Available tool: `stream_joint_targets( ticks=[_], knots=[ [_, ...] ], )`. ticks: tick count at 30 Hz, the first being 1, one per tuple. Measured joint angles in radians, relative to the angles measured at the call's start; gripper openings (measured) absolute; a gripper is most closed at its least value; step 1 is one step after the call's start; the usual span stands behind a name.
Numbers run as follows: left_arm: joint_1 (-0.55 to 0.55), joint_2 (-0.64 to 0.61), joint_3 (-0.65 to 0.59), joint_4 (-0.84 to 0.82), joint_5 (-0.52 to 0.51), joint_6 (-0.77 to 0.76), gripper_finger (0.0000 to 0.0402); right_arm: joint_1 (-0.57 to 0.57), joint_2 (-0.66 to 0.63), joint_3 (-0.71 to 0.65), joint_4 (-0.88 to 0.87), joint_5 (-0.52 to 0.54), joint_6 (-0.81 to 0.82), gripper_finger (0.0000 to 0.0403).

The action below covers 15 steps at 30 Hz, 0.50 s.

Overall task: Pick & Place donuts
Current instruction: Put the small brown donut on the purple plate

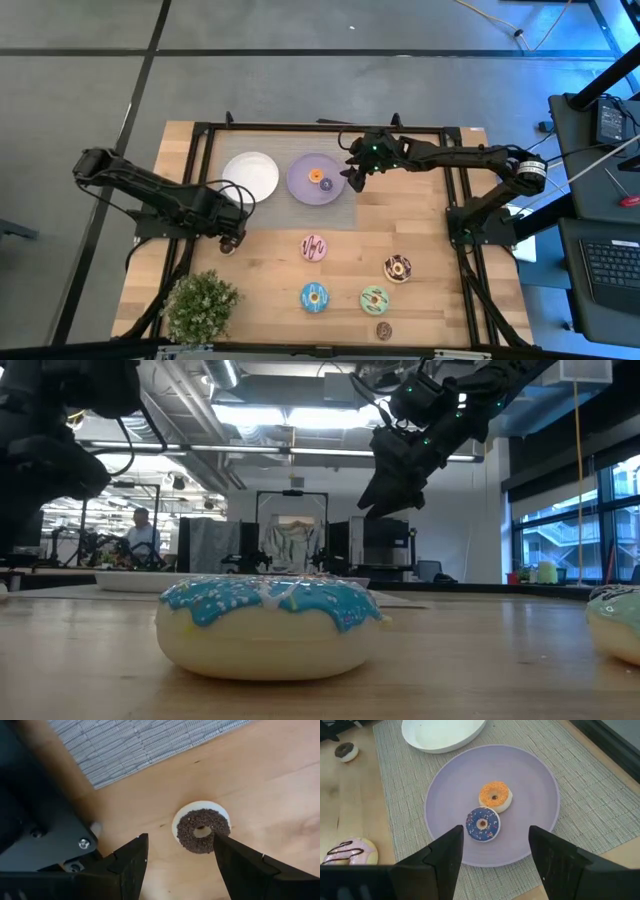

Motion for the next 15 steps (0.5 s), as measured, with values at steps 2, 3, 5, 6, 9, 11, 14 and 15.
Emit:
stream_joint_targets(
  ticks=[2, 3, 5, 6, 9, 11, 14, 15],
  knots=[
    [-0.001, 0.012, 0.0, 0.002, -0.001, 0.004, 0.0219, 0.0, 0.0, 0.0, 0.0, 0.0, 0.0, 0.0226],
    [-0.002, 0.018, 0.0, 0.004, -0.001, 0.011, 0.0219, 0.0, 0.0, 0.0, 0.0, 0.0, 0.0, 0.0226],
    [-0.002, 0.034, 0.0, 0.016, -0.001, 0.029, 0.0219, 0.0, 0.0, 0.0, 0.0, 0.0, 0.0, 0.0226],
    [-0.002, 0.045, 0.0, 0.028, -0.001, 0.04, 0.0219, 0.0, 0.0, 0.0, 0.0, 0.0, 0.0, 0.0226],
    [-0.002, 0.083, 0.0, 0.044, -0.001, 0.058, 0.0219, 0.0, 0.0, 0.0, 0.0, 0.001, 0.0, 0.0226],
    [-0.002, 0.111, 0.0, 0.042, -0.001, 0.056, 0.0219, 0.0, 0.0, 0.0, 0.0, 0.001, 0.001, 0.0226],
    [-0.002, 0.151, 0.0, 0.042, 0.023, 0.053, 0.0219, 0.0, 0.0, 0.0, 0.0, 0.001, 0.0, 0.0226],
    [-0.002, 0.163, 0.0, 0.042, 0.041, 0.059, 0.0218, 0.0, 0.0, 0.0, 0.0, 0.001, 0.001, 0.0226]
  ],
)
